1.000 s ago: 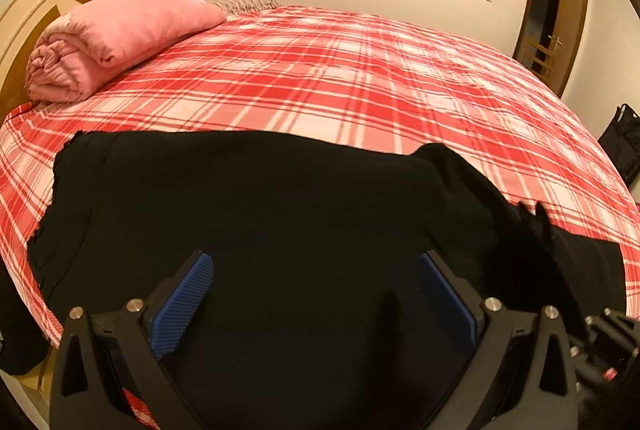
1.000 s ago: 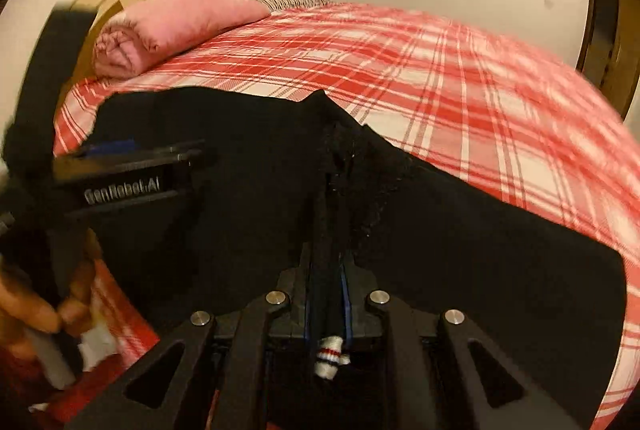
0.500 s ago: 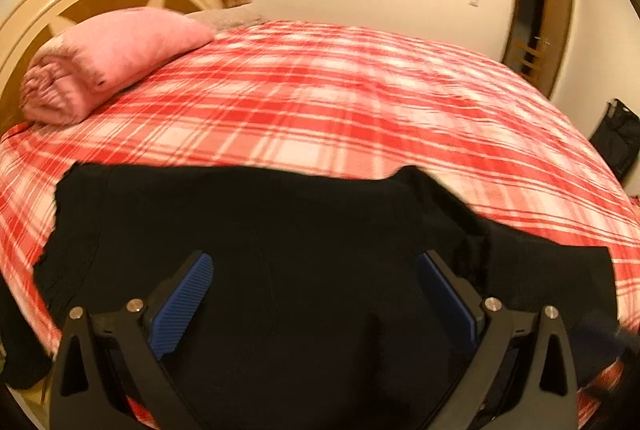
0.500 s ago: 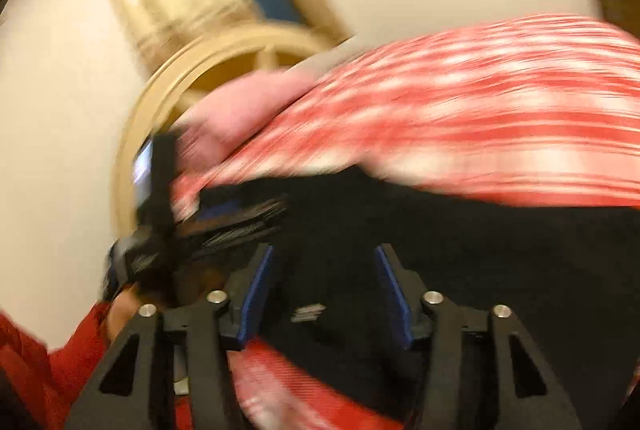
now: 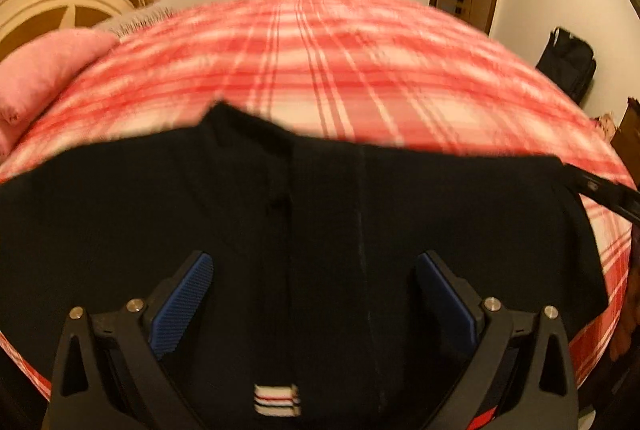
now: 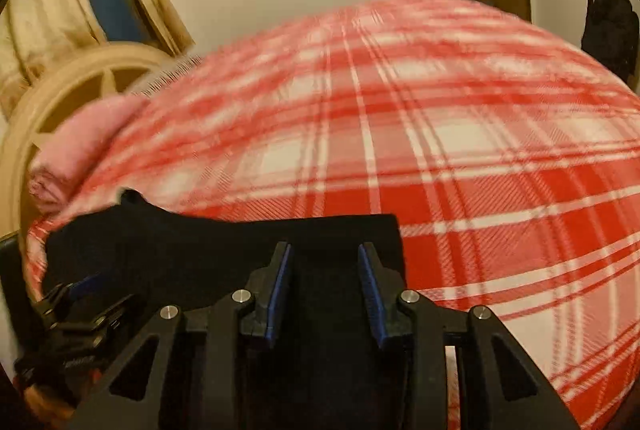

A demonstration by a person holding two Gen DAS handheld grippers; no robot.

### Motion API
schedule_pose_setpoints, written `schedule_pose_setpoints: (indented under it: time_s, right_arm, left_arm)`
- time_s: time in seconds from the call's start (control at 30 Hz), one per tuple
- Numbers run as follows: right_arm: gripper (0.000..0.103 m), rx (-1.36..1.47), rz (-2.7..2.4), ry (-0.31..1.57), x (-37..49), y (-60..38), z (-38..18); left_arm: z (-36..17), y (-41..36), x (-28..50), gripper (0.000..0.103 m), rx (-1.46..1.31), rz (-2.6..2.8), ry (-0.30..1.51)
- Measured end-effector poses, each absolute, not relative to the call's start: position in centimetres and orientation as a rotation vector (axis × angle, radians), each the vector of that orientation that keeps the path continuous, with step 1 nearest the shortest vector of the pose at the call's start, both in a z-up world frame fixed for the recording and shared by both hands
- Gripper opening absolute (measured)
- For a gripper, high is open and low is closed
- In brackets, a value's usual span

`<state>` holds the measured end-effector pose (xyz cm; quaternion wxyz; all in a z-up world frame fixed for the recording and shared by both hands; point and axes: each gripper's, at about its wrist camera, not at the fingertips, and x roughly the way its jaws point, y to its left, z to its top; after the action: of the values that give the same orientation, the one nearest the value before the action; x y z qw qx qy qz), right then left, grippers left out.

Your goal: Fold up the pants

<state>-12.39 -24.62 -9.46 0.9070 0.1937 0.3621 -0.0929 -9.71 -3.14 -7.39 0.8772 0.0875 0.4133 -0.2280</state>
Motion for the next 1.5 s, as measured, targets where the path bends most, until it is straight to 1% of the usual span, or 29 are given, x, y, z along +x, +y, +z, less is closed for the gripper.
schedule_pose_setpoints:
  time_s: [0.2, 0.33, 0.43, 0.57, 0.73, 0.8, 0.87, 0.9, 0.93, 1.07, 1.2, 1.3, 1.5]
  right_arm:
    - [0.036, 0.237, -0.263, 0.705, -11.8, -23.1, -10.0]
    - [0.036, 0.281, -0.264, 0.682, -13.3, -23.3, -9.3]
    - [0.036, 0.303, -0.217, 0.6, -15.1, -22.0, -7.3]
    - [0.036, 0.273, -0.112, 0.584, -14.9, -18.0, -6.5]
    - [0.036, 0.238, 0.009, 0.609, -13.3, -13.5, -7.7]
    - [0.036, 0.232, 0.038, 0.649, -12.7, -12.3, -8.7]
    - [0.037, 0.211, 0.043, 0.695, -12.1, -11.5, -10.1]
    - [0.041, 0.181, 0.039, 0.669, -12.5, -11.0, -10.0]
    - [0.042, 0.169, 0.044, 0.68, -12.4, -10.8, -10.0]
    - [0.042, 0.201, 0.058, 0.67, -12.8, -11.2, -9.2]
    - [0.042, 0.245, 0.057, 0.65, -13.2, -11.5, -8.5]
    - [0.042, 0.265, 0.051, 0.674, -13.0, -11.7, -8.9]
    - [0.042, 0.293, 0.051, 0.692, -13.1, -11.9, -9.7]
  left_arm:
    - [-7.7, -2.8, -10.8, 0.103, 0.179, -0.48, 0.835]
    - [-7.7, -2.8, -10.8, 0.103, 0.185, -0.492, 0.828]
    - [-7.2, -1.8, -10.6, 0.103, 0.175, -0.497, 0.835]
    - [-5.8, 2.5, -10.0, 0.103, 0.095, -0.448, 0.785]
    - [-3.9, 12.5, -8.2, 0.103, -0.071, -0.217, 0.718]
    - [-3.9, 16.8, -7.6, 0.103, -0.139, -0.098, 0.704]
    - [-4.5, 20.6, -7.3, 0.103, -0.2, 0.026, 0.702]
    - [-4.9, 22.2, -7.3, 0.103, -0.223, 0.079, 0.706]
    - [-5.4, 23.5, -7.3, 0.103, -0.241, 0.123, 0.714]
    - [-7.6, 27.0, -7.3, 0.103, -0.352, 0.227, 0.757]
    - [-9.7, 28.2, -6.6, 0.103, -0.496, 0.212, 0.819]
    - [-12.2, 28.0, -5.6, 0.103, -0.588, 0.178, 0.907]
    - [-12.2, 28.5, -6.2, 0.103, -0.667, 0.183, 0.857]
